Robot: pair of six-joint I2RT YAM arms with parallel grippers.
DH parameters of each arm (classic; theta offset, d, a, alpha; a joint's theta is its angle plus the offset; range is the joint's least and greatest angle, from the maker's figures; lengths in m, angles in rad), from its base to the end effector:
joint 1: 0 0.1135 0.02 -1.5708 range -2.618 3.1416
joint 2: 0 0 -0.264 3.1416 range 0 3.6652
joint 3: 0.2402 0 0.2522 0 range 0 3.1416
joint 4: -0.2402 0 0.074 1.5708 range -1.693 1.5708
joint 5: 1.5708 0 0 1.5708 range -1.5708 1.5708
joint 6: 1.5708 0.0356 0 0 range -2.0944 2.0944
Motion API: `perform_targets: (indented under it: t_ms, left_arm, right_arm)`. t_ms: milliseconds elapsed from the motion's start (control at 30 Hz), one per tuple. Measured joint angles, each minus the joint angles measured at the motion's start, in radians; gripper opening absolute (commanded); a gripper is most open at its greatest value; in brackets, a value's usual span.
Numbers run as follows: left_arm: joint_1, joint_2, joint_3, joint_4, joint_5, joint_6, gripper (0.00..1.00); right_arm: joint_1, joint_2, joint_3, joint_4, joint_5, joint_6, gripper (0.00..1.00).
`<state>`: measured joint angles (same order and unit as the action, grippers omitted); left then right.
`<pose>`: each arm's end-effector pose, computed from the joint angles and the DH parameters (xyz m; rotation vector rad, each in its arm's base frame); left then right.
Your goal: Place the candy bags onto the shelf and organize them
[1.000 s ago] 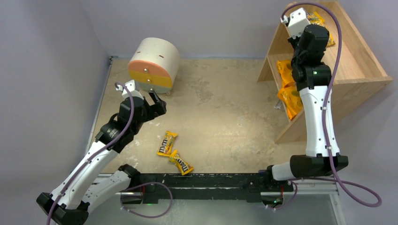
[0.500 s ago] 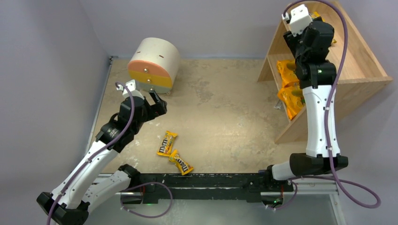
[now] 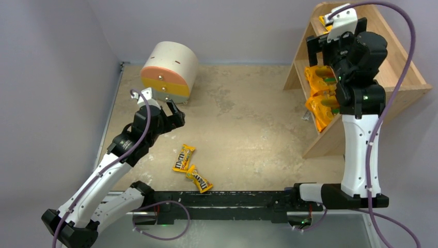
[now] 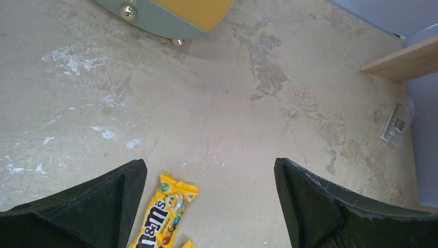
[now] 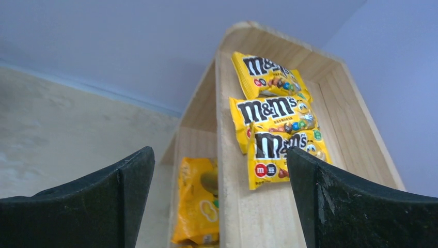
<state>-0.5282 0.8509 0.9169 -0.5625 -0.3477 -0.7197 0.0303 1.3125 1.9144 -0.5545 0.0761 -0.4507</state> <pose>0.1624 -0.0807 0.3368 -0.4094 2.0203 -0.4212 0.2299 0.0043 0.5621 -0.3061 1.5056 -0.3930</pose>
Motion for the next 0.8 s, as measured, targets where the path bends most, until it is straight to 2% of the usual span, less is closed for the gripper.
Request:
perform_targets:
  t_ms: [167, 333, 600, 800]
  left_arm:
    - [0.003, -0.001, 0.000, 0.000, 0.000, 0.000, 1.00]
    - [0.003, -0.003, 0.000, -0.001, -0.001, 0.000, 1.00]
    - [0.003, -0.003, 0.000, -0.003, -0.009, 0.000, 1.00]
    - [0.003, -0.011, -0.010, -0.010, -0.025, -0.002, 1.00]
  right_arm:
    - [0.000, -0.021, 0.036, 0.038, -0.079, 0.185, 0.97]
    - [0.000, 0.053, 0.145, 0.025, -0.070, 0.323, 0.98]
    - [0.000, 0.289, 0.379, -0.069, 0.013, 0.446, 0.98]
    - [-0.001, 0.381, 0.405, -0.089, 0.079, 0.455, 0.98]
